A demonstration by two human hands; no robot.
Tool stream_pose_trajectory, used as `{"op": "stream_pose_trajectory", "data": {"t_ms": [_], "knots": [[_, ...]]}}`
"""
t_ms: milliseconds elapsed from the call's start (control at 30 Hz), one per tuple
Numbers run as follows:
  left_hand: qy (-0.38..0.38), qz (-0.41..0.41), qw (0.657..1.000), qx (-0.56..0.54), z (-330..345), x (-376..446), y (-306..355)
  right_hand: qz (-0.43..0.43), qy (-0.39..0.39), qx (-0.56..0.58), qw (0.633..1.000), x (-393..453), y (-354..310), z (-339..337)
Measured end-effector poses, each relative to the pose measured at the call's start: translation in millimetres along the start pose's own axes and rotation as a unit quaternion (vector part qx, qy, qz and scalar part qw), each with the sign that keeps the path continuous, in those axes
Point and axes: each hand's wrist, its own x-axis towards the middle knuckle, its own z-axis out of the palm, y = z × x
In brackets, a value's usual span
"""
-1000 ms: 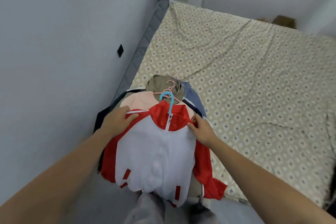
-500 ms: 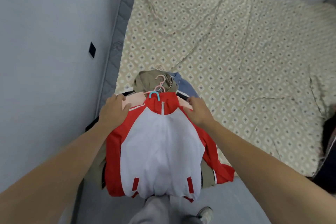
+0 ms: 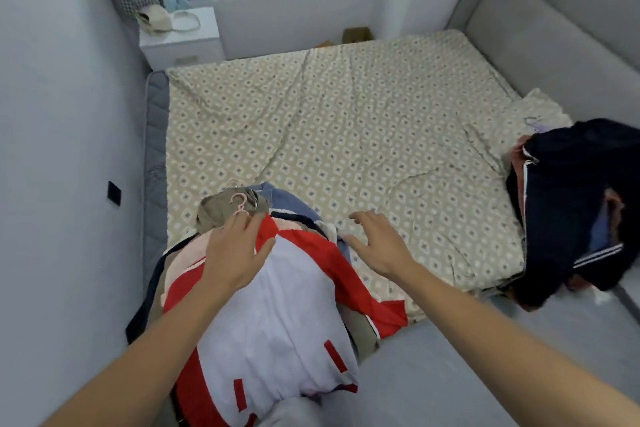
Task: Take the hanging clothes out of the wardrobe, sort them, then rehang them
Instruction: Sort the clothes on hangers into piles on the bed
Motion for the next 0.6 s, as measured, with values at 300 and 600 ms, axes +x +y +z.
{"op": "stream_pose_trajectory", "data": {"t_ms": [300,600], "knots": [[0.029,0.089,0.996,0.0,-26.9,-23.0,192.0,0.046,0.082,-0.011,0.995,-133.9,94.8,-95.1],[0.036,0.197,0.98,0.01,-26.4,-2.8,346.8,0.099,0.172,-0.01,0.98,-211.8,190.2,-195.1]]}}
